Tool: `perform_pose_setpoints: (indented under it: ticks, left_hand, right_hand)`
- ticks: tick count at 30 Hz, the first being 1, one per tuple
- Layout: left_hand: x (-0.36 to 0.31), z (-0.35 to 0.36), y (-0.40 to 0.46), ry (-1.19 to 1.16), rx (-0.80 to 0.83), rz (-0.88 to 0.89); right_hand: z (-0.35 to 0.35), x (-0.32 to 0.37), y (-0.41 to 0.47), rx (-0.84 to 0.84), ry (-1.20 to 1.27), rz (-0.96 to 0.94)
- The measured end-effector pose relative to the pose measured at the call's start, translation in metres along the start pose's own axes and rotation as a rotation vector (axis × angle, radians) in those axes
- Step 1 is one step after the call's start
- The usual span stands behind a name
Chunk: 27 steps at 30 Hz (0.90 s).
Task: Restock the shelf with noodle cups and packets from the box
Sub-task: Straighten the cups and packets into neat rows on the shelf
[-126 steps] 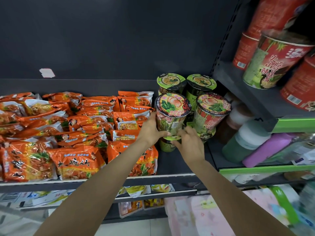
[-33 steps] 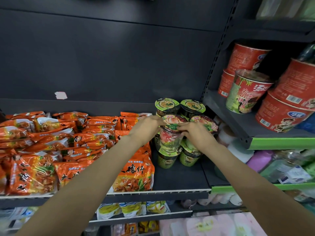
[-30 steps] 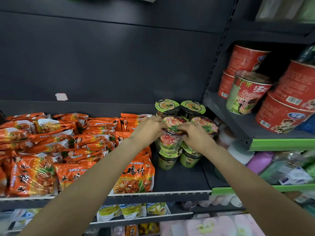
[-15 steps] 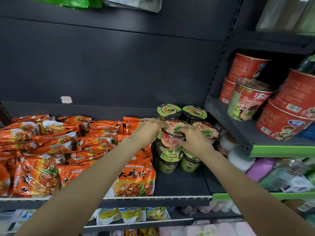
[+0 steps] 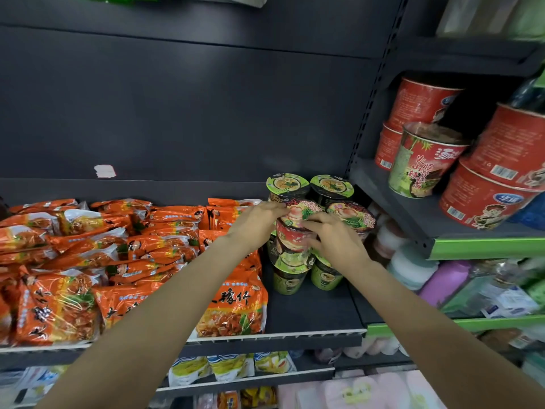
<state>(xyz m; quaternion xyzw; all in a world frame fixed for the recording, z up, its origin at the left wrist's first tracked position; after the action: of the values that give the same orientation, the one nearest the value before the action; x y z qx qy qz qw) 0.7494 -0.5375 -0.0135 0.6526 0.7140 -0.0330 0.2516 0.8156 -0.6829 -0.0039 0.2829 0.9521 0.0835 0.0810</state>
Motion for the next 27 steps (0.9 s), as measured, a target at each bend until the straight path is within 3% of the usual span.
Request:
perform_pose_setpoints:
  ticks: [3,8,13,19,27]
  left_hand:
    - [0.003,-0.001,0.001,-0.041,0.002,-0.043]
    - [-0.002,-0.007,0.0,0.031,-0.053,0.059]
    - [-0.013,-0.007,-0.002,-0.078,-0.042,0.139]
    - [-0.007,0.0,-0.001,-0.161,0.146,-0.047]
    - [-0.006,-0.004,-0.01,-0.053,0.09,0.006]
  right_hand:
    - [0.004,-0.001,0.004,0.002,0.018,-0.005]
    - [0.004,-0.008,0.0,-0.027,0.109,-0.046]
    - [0.001,-0.013,0.003,-0.037,0.178,-0.027]
    - [-0.003,-0.013,0.011,0.017,0.184,-0.051]
    - [-0.002,-0.018,0.002,-0.036,0.084,0.02]
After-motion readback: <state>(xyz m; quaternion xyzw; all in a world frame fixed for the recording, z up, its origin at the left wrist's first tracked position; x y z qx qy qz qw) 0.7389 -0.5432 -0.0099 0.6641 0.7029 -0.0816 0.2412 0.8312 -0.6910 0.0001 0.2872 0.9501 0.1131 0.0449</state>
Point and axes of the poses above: each hand's wrist, its own y-axis towards the middle knuckle, its own z-axis out of the palm, x = y × z, the point moved 4 cm from there along y, towards the middle knuckle, and after that the axes turned 14 degrees about -y, right-handed, at the moved point
